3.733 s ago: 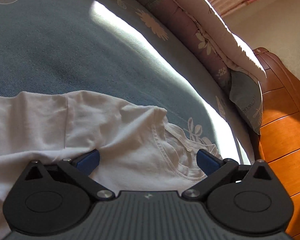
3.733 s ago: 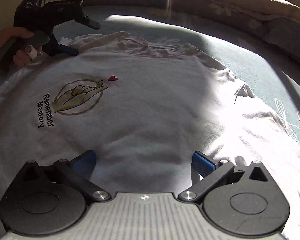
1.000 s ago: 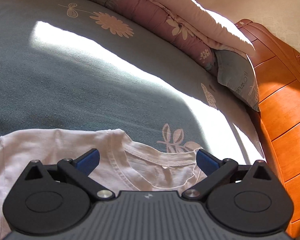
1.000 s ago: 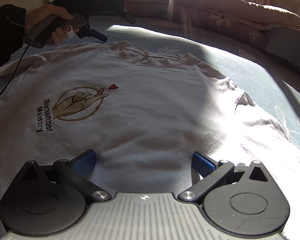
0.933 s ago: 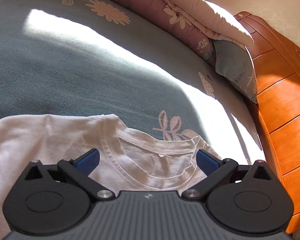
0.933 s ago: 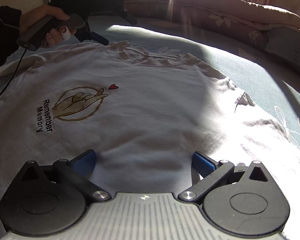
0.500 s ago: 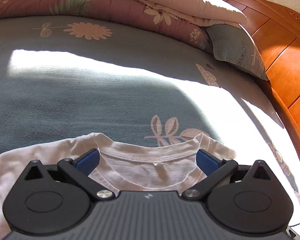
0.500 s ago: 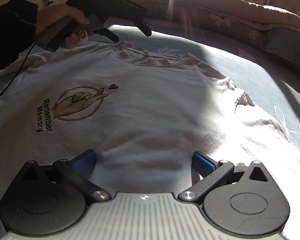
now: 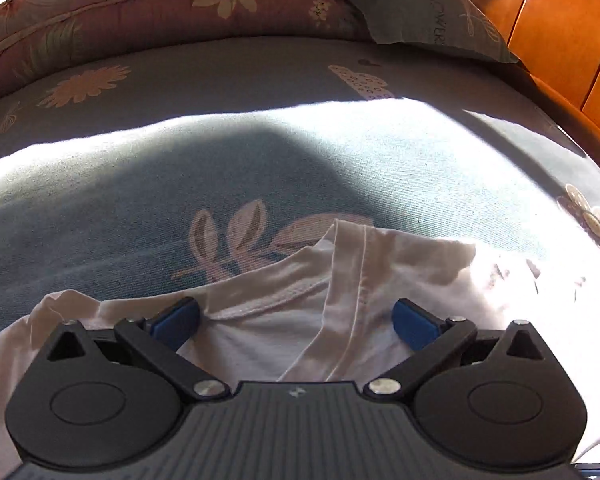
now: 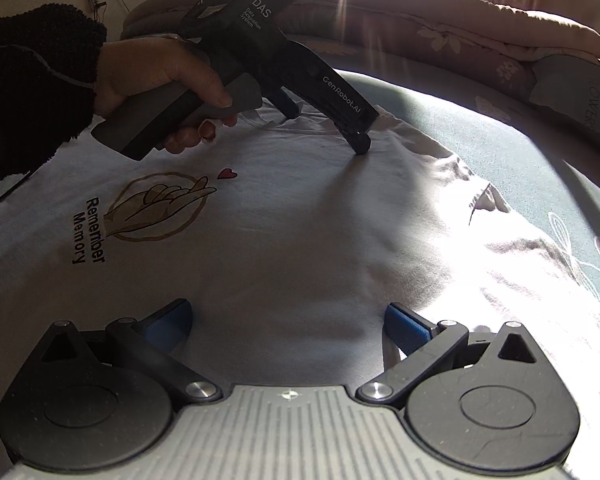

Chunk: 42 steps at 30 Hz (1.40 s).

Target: Fold clothes

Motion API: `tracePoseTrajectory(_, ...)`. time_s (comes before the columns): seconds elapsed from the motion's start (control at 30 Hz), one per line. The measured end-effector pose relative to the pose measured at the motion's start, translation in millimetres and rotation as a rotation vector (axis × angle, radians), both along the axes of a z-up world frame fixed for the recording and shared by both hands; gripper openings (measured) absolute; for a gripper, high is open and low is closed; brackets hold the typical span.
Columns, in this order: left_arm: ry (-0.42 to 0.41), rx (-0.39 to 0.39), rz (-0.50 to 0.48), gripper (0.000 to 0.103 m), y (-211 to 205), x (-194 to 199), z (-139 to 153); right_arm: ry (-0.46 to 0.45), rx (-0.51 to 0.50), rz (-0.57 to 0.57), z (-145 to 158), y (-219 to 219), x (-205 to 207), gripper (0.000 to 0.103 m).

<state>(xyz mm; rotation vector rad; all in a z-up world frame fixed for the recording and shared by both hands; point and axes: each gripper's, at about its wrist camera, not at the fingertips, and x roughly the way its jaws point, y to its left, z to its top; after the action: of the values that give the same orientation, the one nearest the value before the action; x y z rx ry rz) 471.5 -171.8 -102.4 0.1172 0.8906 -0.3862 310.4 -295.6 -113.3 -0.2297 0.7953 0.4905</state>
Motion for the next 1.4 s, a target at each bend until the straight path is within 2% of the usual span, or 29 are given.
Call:
tracePoseTrajectory(0.07, -0.015, 0.050, 0.017, 0.101, -7, 7, 7, 0.000, 0.000, 0.001, 0, 0, 0, 0.103)
tracePoseTrajectory(0.13, -0.012, -0.013, -0.010, 0.101, -8, -3, 21, 0.000, -0.002, 0.000, 1, 0, -1, 0.103)
tracePoseTrajectory(0.23, 0.014, -0.117, -0.148, 0.102, -21, -31, 41, 0.001, -0.005, -0.002, 2, 0, -1, 0.103)
tracePoseTrajectory(0.33, 0.139, -0.210, -0.273, 0.102, -39, -46, 41, 0.001, -0.007, -0.007, 2, 0, -2, 0.103)
tracePoseTrajectory(0.43, 0.266, -0.294, -0.304, 0.102, -58, -44, 22, 0.002, -0.009, -0.009, 3, 1, -2, 0.103)
tracePoseTrajectory(0.47, 0.270, -0.275, -0.288, 0.102, -62, -43, 15, 0.002, -0.009, -0.009, 3, 1, -2, 0.103)
tracePoseTrajectory(0.6, 0.129, -0.228, -0.252, 0.102, -81, -22, 5, 0.002, -0.009, -0.007, 3, 1, -2, 0.103)
tracePoseTrajectory(0.7, 0.079, -0.178, -0.239, 0.102, -99, -3, 2, 0.002, -0.010, -0.004, 4, 0, -3, 0.103)
tracePoseTrajectory(0.8, 0.092, -0.203, -0.203, 0.102, -102, -1, 12, 0.002, -0.012, -0.002, 4, 0, -3, 0.103)
tracePoseTrajectory(0.87, 0.060, -0.228, -0.215, 0.102, -97, -10, 22, 0.003, -0.013, -0.002, 5, 0, -4, 0.103)
tracePoseTrajectory(0.9, 0.073, -0.251, -0.239, 0.102, -97, -15, 26, 0.003, -0.014, -0.002, 5, 0, -4, 0.103)
tracePoseTrajectory(0.97, 0.173, -0.297, -0.314, 0.102, -100, -25, 26, 0.004, -0.017, -0.005, 6, 0, -4, 0.103)
tracePoseTrajectory(1.03, 0.254, -0.296, -0.383, 0.102, -111, -34, 19, 0.005, -0.017, -0.006, 6, -1, -4, 0.103)
tracePoseTrajectory(1.1, 0.278, -0.256, -0.390, 0.102, -122, -36, 8, 0.005, -0.017, -0.006, 6, -2, -5, 0.103)
tracePoseTrajectory(1.23, 0.183, -0.255, -0.352, 0.102, -139, -22, -2, 0.005, -0.016, -0.004, 6, -1, -4, 0.103)
tracePoseTrajectory(1.33, 0.216, -0.262, -0.288, 0.102, -143, -9, 4, 0.004, -0.014, -0.001, 6, -2, -4, 0.103)
tracePoseTrajectory(1.4, 0.187, -0.208, -0.279, 0.102, -140, -14, 17, 0.006, -0.016, 0.003, 7, -3, -4, 0.103)
